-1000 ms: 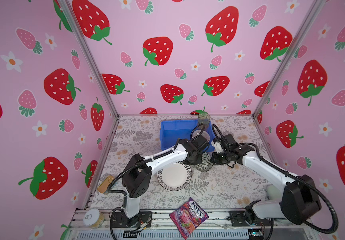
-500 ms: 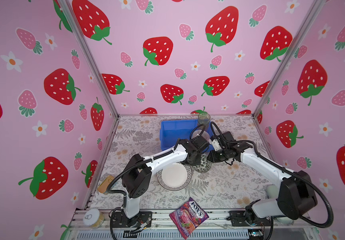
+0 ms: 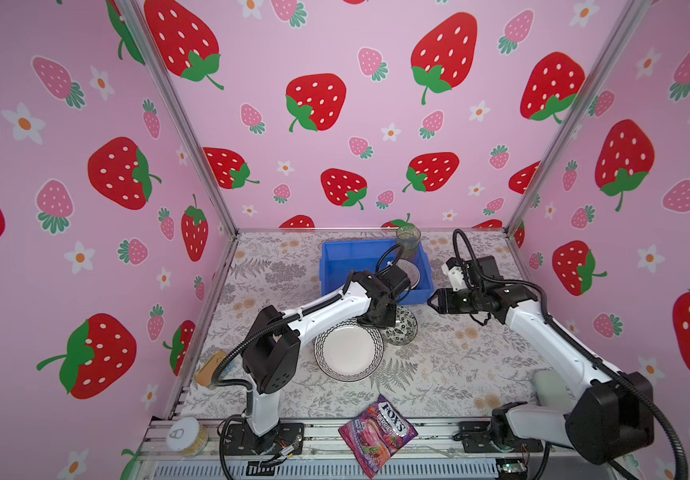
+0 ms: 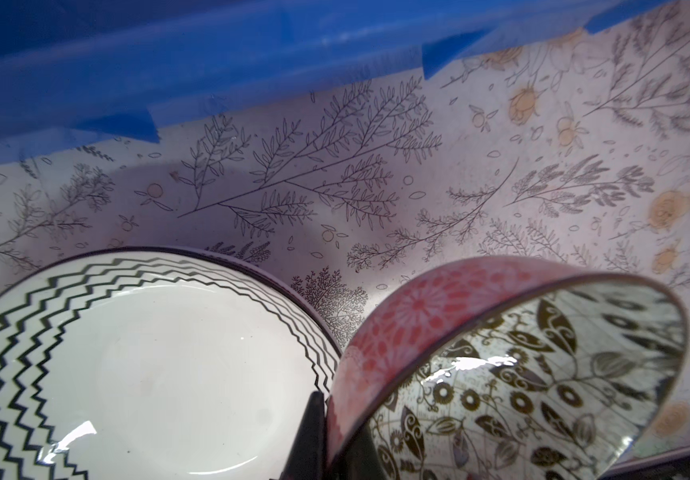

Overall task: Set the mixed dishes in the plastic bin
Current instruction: 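Close the left gripper on the leaf bowl rim while the right releases and withdraws, then carry the leaf bowl with the left gripper over the bin onto the stacked bowls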

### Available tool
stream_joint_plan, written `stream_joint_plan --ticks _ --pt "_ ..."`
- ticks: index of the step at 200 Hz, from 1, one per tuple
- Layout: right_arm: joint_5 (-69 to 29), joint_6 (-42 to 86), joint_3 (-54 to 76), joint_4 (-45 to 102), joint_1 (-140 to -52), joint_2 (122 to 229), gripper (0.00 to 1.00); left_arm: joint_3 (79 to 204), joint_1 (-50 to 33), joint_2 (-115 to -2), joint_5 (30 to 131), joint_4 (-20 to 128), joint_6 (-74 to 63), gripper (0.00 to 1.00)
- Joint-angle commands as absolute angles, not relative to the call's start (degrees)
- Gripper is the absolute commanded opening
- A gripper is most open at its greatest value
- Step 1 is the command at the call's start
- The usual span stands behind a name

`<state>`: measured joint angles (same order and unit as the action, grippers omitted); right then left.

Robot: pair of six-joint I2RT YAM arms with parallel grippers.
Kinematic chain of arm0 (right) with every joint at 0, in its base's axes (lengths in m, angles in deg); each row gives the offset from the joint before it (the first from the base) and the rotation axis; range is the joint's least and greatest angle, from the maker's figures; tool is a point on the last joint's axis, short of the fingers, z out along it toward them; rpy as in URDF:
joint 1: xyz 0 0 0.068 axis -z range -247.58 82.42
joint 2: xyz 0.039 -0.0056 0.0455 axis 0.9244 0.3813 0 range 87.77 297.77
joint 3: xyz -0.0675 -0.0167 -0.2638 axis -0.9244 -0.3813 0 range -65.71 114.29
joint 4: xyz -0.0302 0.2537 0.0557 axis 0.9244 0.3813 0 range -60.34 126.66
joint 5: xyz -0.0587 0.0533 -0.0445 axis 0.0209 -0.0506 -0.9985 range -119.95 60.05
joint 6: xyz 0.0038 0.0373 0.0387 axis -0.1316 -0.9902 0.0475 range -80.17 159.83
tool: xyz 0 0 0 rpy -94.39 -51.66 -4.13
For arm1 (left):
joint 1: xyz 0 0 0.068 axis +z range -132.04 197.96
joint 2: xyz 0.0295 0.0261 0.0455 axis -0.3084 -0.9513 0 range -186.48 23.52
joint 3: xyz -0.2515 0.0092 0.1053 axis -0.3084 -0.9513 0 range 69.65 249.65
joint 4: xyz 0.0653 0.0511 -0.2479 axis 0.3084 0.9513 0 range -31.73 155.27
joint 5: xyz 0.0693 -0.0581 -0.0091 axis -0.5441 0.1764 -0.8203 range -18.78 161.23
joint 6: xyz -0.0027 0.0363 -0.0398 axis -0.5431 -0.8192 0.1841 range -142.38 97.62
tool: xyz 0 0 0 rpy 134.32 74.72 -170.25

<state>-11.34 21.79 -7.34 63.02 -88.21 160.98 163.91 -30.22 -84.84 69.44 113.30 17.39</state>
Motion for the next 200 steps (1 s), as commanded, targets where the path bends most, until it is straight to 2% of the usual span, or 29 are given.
stream_joint_plan --ticks 1,60,100,200 --pt "-11.2 23.9 -8.5 66.4 -86.1 159.0 0.62 173.4 -29.1 -84.0 70.0 117.4 13.6 0.0" --pt "-10.6 24.9 -10.5 67.8 -81.9 156.5 0.77 195.6 -25.7 -93.8 70.3 128.7 7.3 0.0" --pt "-9.6 25.6 -11.6 68.3 -80.1 155.4 0.79 205.6 -22.5 -100.4 72.8 130.3 5.4 0.0" --pt "-9.9 25.7 -14.0 70.1 -77.3 152.4 0.79 208.4 -18.2 -105.6 78.7 121.9 4.7 0.0"
